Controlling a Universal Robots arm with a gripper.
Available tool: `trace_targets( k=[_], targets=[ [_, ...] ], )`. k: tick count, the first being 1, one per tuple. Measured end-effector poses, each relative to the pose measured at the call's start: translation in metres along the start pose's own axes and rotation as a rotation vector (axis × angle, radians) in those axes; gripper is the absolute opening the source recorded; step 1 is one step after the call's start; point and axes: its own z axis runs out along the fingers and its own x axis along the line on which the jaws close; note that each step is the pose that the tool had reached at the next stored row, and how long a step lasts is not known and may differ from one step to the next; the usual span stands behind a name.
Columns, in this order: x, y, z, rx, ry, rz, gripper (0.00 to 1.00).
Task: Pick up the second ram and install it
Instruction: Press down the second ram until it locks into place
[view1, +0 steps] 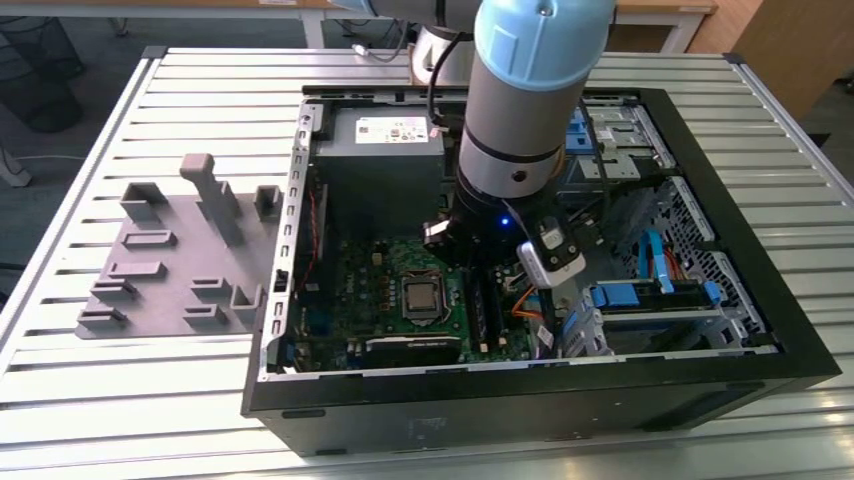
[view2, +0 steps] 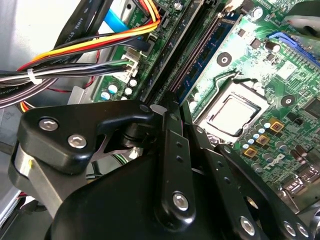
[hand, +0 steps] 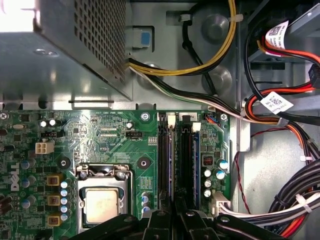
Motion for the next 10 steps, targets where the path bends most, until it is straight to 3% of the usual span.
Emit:
trace_targets(
  k=[10],
  targets=[
    [0.0000, 0.0000, 0.0015, -0.0001, -0.0001, 0.002, 0.14]
  ],
)
